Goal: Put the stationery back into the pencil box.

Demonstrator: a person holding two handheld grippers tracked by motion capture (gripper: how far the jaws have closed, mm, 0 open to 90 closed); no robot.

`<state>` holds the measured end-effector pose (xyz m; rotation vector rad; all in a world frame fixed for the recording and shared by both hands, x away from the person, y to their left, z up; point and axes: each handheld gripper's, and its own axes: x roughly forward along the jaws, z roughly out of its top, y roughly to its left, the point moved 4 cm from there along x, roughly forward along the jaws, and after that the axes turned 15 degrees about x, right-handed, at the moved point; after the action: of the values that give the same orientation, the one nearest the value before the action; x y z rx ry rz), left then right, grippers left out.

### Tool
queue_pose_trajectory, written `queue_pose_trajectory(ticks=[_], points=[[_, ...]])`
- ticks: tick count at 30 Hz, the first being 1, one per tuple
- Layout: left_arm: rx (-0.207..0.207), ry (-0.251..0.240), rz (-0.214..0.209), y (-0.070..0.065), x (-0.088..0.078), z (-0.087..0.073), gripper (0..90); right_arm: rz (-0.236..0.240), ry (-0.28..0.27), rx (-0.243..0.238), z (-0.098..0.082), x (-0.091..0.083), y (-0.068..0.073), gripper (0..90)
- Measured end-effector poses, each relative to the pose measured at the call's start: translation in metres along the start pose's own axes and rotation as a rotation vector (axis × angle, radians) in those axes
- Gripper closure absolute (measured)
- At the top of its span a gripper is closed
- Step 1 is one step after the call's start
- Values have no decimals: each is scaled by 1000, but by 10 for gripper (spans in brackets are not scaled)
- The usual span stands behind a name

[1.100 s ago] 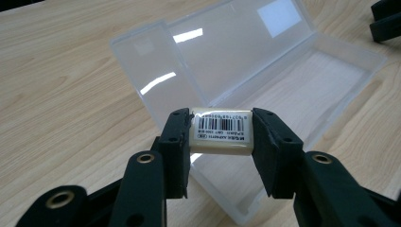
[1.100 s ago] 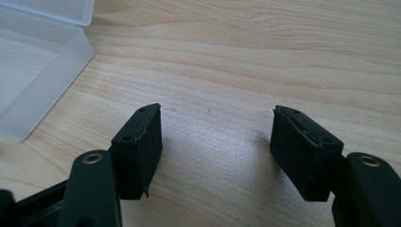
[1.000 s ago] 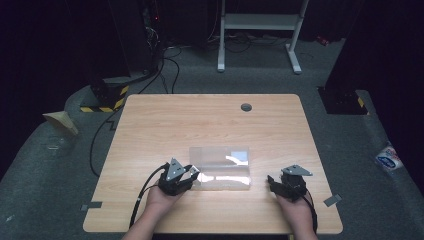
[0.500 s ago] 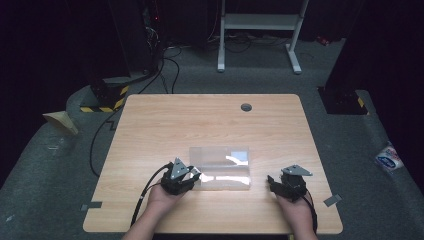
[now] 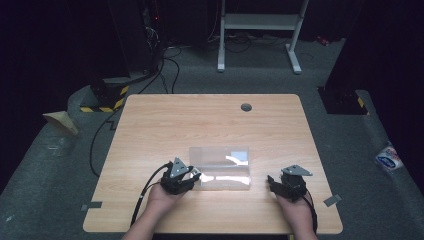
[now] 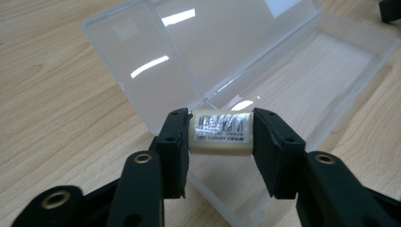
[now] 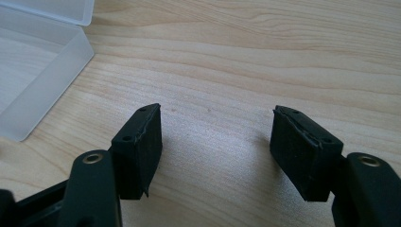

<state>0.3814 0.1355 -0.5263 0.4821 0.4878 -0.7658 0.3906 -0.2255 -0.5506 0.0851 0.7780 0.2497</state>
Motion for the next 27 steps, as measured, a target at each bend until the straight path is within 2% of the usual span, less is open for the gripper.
queue_pose_trajectory(ticks=[4,10,15,23,27], points=[[-26,-27,2,3,-4,1,544,0,0,0,0,0,0,346],[-34,-31,6,6,-6,1,541,0,0,0,0,0,0,346],[-64,-48,10,11,-10,-1,557,0,0,0,0,0,0,346],[-101,-38,65,30,-20,-13,559,0,0,0,0,0,0,346],[-126,-23,100,44,-27,-25,562,1,0,0,0,0,0,346]])
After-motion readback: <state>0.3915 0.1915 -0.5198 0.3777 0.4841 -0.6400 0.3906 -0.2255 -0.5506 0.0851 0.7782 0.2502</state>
